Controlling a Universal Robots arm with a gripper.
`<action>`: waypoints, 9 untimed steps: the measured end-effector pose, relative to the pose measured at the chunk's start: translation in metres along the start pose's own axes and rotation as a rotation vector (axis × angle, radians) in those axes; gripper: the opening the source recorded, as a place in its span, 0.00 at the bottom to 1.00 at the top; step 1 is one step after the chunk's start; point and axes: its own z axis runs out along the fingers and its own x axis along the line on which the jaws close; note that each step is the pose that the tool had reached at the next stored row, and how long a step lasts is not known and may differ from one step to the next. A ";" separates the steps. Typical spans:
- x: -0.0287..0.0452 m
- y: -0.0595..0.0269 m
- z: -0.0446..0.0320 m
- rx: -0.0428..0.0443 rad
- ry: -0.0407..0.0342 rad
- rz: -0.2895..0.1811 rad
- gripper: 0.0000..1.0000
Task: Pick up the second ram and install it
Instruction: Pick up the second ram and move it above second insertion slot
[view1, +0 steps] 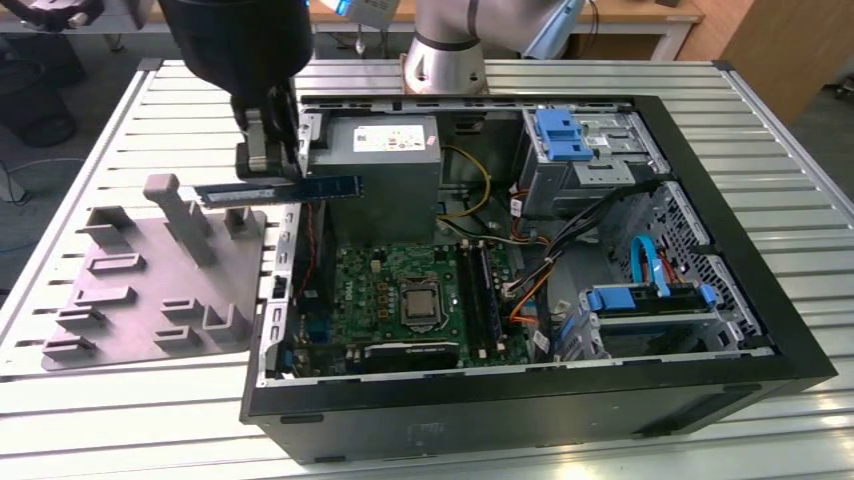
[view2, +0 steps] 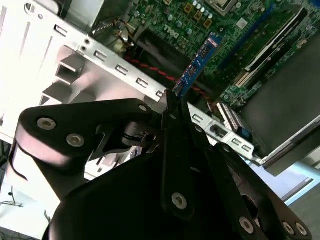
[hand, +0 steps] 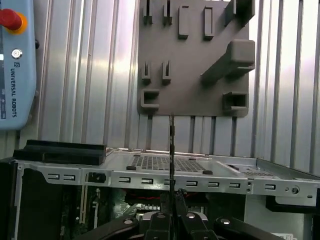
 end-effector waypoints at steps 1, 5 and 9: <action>0.0002 -0.0030 -0.0001 0.0000 0.0000 0.000 0.14; 0.0008 -0.0147 -0.0004 -0.0002 0.0000 0.000 0.14; 0.0014 -0.0264 -0.0007 -0.0004 0.0001 0.000 0.14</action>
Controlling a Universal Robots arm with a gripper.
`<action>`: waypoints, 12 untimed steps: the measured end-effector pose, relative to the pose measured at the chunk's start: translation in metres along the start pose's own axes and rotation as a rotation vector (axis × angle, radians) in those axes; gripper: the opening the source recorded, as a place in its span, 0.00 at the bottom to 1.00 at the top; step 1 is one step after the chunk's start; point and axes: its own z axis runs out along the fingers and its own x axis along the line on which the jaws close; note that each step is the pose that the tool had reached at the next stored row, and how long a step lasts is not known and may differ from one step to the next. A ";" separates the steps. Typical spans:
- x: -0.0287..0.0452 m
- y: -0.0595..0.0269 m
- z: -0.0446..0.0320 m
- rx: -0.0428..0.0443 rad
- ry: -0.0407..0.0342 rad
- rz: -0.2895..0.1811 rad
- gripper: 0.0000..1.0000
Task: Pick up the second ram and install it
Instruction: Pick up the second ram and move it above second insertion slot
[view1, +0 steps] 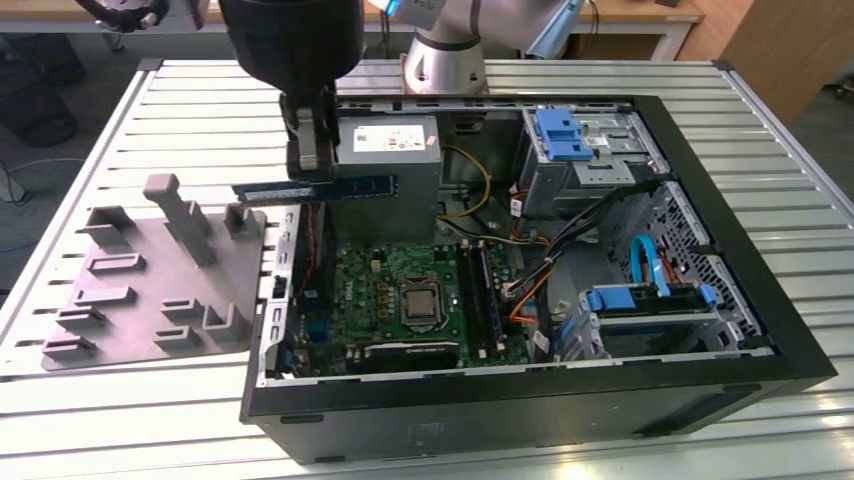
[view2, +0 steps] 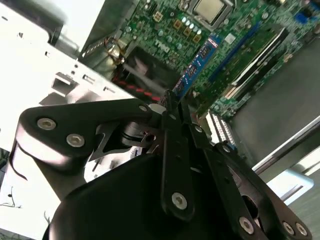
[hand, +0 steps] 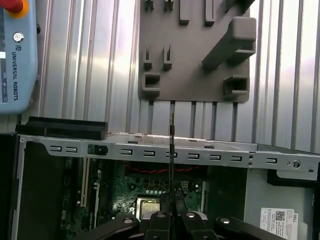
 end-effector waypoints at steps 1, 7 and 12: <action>0.0002 -0.0031 -0.0001 -0.0001 0.0000 0.000 0.14; 0.0014 -0.0254 -0.0006 -0.0006 -0.0001 0.000 0.14; 0.0025 -0.0466 -0.0011 -0.0016 -0.0001 0.000 0.14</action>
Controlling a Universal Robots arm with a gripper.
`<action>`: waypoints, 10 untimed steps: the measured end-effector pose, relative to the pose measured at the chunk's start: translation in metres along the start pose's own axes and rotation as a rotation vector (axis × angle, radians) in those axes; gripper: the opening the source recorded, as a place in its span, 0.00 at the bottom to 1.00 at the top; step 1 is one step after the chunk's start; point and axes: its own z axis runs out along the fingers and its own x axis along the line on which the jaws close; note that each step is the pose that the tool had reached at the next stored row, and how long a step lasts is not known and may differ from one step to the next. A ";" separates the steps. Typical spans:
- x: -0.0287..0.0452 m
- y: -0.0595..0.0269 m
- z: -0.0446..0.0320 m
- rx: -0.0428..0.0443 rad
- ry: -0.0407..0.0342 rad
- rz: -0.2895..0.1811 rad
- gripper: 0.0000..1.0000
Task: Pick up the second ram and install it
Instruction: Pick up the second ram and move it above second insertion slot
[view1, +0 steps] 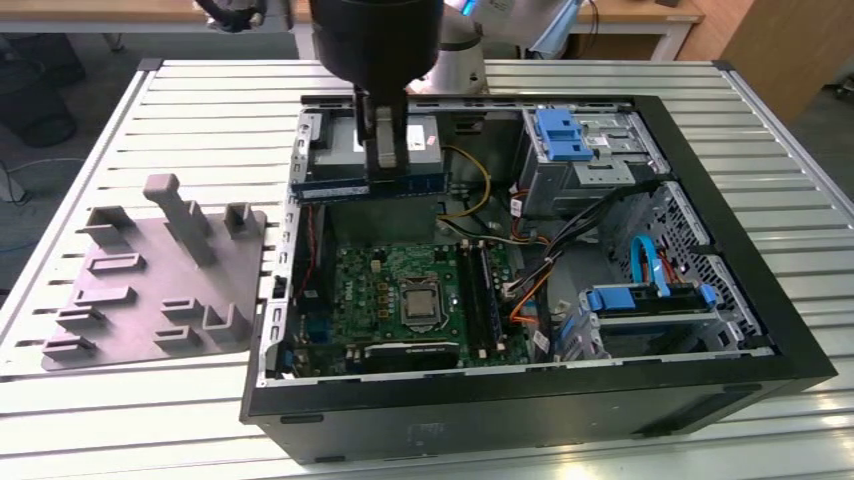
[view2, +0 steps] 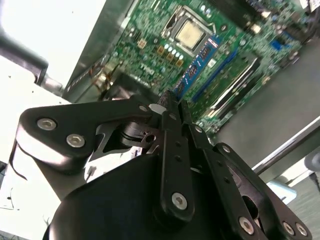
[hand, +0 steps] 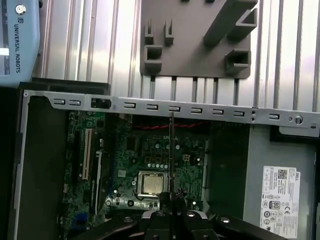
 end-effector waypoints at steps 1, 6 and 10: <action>0.0001 -0.0030 -0.0001 -0.0002 0.0001 0.000 0.14; 0.0011 -0.0197 0.0002 -0.0013 -0.0001 0.000 0.14; 0.0017 -0.0283 0.0018 -0.0019 -0.0003 0.000 0.14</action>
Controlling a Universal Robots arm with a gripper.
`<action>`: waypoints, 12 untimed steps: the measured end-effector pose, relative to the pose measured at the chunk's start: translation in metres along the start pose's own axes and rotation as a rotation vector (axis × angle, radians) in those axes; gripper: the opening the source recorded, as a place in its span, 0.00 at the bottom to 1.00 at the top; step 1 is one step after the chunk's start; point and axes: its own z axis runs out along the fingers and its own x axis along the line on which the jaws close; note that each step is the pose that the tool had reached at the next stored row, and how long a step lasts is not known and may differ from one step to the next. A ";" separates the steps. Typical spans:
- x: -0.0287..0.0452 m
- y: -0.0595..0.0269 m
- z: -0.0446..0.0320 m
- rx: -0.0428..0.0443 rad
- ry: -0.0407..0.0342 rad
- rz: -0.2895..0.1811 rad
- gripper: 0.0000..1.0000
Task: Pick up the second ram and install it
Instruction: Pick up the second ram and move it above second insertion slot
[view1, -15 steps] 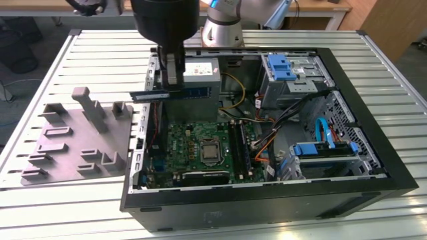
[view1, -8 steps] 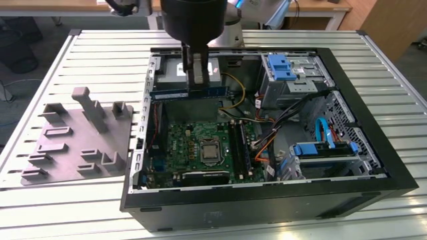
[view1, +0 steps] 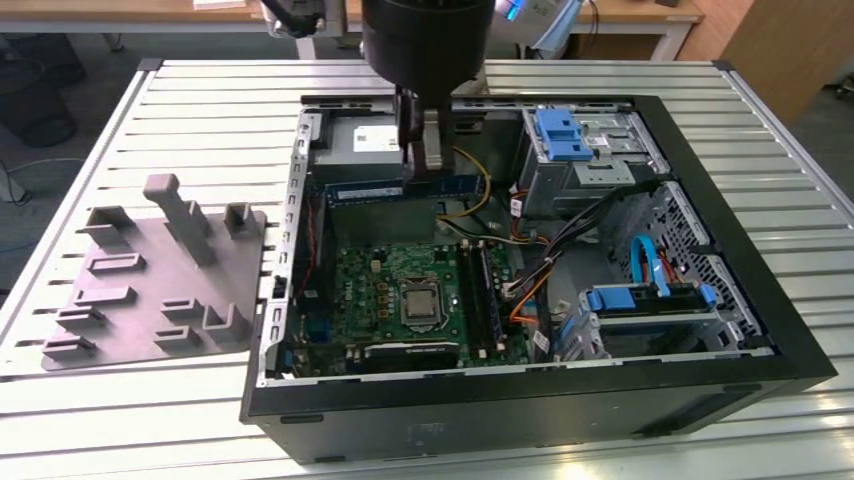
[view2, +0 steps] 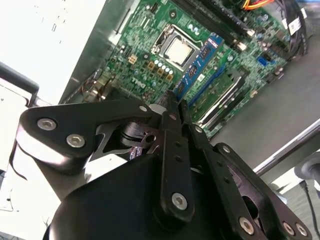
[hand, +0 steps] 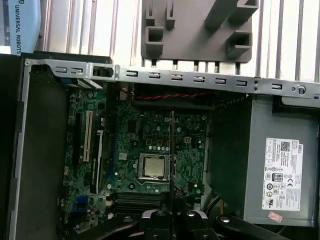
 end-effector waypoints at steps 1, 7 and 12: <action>0.0001 -0.0018 0.0004 -0.0002 0.0001 0.000 0.14; 0.0009 -0.0153 0.0028 -0.0006 0.0001 0.000 0.14; 0.0015 -0.0235 0.0039 -0.0008 0.0002 0.000 0.14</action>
